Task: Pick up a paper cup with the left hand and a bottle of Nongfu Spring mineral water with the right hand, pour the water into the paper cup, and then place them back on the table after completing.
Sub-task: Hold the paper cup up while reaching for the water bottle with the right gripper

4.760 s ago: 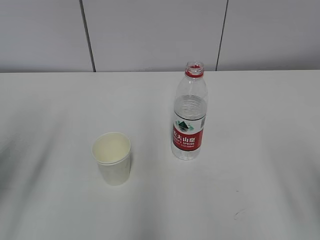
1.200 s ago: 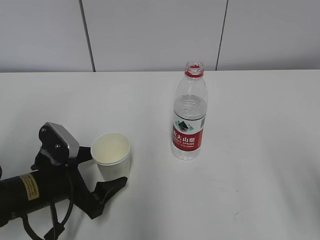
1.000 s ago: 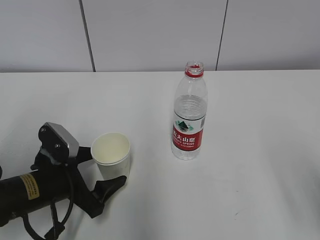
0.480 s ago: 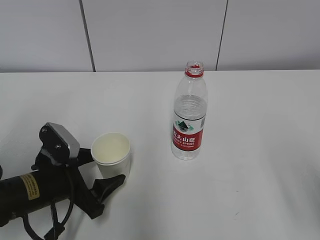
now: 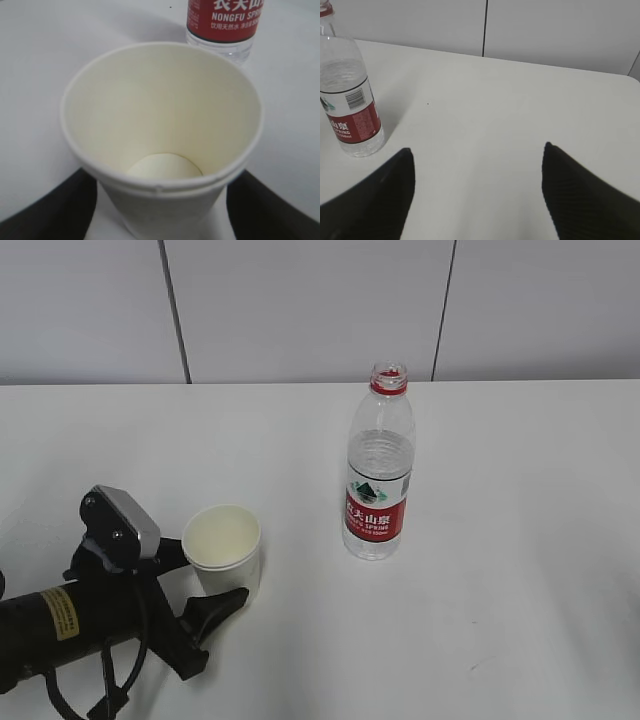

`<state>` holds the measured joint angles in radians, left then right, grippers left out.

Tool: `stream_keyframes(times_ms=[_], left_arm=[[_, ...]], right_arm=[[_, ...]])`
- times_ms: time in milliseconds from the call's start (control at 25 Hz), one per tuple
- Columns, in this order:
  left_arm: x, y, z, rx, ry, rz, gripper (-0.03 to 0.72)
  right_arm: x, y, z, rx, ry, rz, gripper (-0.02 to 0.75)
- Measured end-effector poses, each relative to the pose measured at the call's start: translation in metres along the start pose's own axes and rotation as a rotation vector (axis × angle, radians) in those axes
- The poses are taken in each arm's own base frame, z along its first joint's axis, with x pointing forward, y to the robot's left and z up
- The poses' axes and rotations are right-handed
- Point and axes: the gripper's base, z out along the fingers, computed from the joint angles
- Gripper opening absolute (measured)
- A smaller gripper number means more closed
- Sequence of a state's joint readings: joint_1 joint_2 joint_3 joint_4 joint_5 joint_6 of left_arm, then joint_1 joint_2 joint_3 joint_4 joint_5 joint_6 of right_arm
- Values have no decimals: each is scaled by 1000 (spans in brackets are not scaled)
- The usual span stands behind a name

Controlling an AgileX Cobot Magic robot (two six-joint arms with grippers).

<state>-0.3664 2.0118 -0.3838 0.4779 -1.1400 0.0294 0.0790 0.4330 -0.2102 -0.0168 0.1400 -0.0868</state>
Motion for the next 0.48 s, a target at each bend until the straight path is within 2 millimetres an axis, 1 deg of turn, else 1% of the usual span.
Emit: stream_keyframes(times_ms=[240,480], left_arm=[[0,0,0,0,0,0,443],[1,-1,-1,2,1,-2,437]], right_arm=[[0,0,0,0,0,0,587],[-2,0,0,4,-18,-16,587]])
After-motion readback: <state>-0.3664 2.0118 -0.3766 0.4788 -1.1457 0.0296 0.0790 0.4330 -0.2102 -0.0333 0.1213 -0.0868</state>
